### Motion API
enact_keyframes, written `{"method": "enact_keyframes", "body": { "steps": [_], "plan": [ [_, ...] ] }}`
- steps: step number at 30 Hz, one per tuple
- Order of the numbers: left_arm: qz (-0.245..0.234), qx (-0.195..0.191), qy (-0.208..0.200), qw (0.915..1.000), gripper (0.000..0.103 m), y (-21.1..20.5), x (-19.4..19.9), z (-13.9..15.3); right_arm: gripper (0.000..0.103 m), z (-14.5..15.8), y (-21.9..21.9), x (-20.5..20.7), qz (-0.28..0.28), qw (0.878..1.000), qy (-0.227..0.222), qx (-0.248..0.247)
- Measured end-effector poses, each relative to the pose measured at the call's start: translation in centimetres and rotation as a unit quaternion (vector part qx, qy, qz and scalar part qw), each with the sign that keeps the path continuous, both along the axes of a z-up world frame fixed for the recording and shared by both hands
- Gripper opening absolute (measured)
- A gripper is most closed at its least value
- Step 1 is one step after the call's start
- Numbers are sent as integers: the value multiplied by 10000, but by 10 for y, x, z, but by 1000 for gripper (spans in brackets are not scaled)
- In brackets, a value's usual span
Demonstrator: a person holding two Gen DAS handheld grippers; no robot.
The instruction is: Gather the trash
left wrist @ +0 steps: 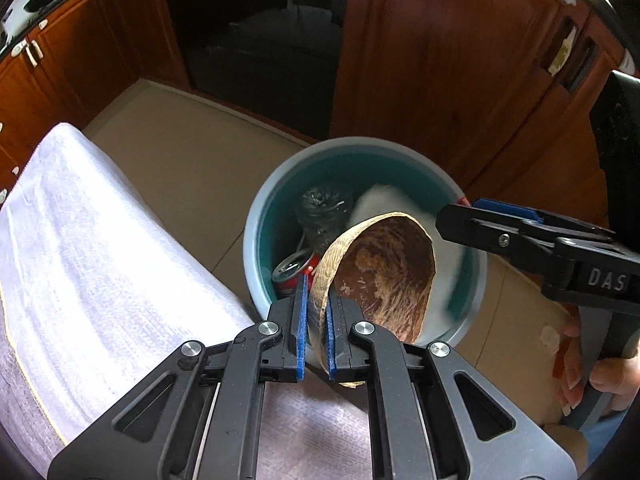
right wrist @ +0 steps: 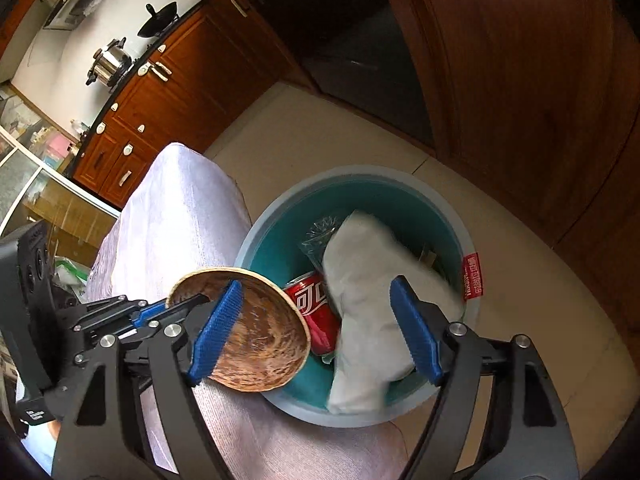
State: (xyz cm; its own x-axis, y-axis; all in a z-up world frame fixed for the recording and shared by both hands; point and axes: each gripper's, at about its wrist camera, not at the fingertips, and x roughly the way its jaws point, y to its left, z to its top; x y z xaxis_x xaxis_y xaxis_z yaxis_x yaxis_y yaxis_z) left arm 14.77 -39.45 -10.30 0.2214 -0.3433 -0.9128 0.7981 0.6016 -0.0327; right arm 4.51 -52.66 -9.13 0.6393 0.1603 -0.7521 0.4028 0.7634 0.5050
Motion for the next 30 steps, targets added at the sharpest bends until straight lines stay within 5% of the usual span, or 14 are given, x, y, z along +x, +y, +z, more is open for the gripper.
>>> {"method": "enact_keyframes", "body": {
  "steps": [12, 17, 30],
  "plan": [
    [-116, 123, 292, 9994, 12, -17, 4, -20, 78, -6, -3, -12, -173, 9995, 260, 76],
    [-70, 76, 70, 9999, 55, -14, 2, -11, 78, -4, 0, -16, -187, 9994, 302, 59],
    [252, -305, -306, 9988, 92, 29, -14, 36, 94, 28, 24, -32, -31, 9997, 212, -68]
  ]
}}
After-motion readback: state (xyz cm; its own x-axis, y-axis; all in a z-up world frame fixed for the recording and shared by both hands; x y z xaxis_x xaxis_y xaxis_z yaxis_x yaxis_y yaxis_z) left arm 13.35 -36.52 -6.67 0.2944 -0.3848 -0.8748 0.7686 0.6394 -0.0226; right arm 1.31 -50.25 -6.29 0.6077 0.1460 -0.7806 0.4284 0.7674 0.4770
